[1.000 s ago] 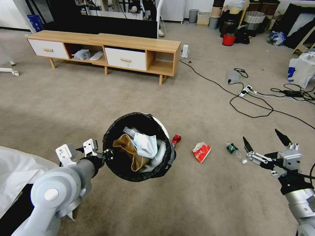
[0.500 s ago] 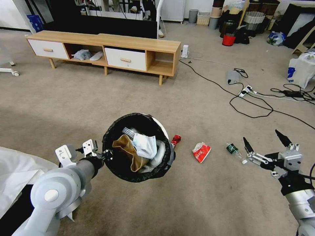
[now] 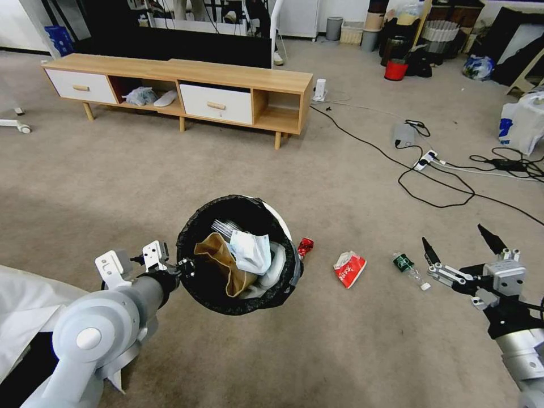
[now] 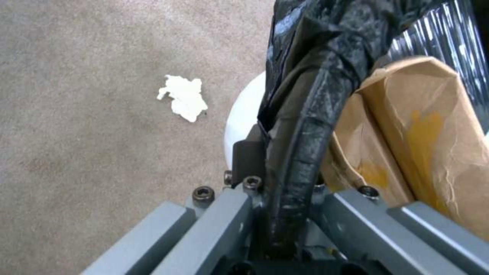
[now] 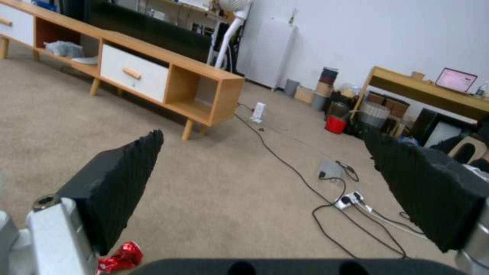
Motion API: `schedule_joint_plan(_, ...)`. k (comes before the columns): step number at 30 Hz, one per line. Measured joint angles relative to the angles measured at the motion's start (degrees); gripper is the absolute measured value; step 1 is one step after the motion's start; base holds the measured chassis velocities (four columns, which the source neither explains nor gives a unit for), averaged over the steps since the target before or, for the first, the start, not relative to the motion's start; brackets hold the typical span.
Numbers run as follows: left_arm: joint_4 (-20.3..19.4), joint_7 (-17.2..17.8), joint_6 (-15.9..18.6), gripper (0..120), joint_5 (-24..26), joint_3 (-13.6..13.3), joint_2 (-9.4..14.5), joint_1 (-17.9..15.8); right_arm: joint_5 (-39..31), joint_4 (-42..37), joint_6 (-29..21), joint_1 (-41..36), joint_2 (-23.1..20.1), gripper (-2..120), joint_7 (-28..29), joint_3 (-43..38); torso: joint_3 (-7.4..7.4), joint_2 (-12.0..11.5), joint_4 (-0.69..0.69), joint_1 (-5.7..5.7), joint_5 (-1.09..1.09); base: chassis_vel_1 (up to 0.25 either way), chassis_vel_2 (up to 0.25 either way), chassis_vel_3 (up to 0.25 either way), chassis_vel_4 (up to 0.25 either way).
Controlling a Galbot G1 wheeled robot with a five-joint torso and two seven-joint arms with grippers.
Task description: Pick up the trash bin and place the garbage on the floor into it.
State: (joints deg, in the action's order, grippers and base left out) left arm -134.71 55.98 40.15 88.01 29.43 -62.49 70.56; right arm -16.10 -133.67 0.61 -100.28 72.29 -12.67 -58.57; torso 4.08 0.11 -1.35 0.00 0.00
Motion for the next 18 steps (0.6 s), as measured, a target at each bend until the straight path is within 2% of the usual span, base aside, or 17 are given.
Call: schedule_joint_plan(18, 0.23, -0.28, -0.13, 0, -0.68, -0.28, 0.06, 0.00, -1.25, 0.51, -0.50, 0.29, -0.94, 100, -0.09, 0.09, 0.00, 0.00, 0.00, 0.00, 0.00, 0.000, 0.000, 0.000, 0.000)
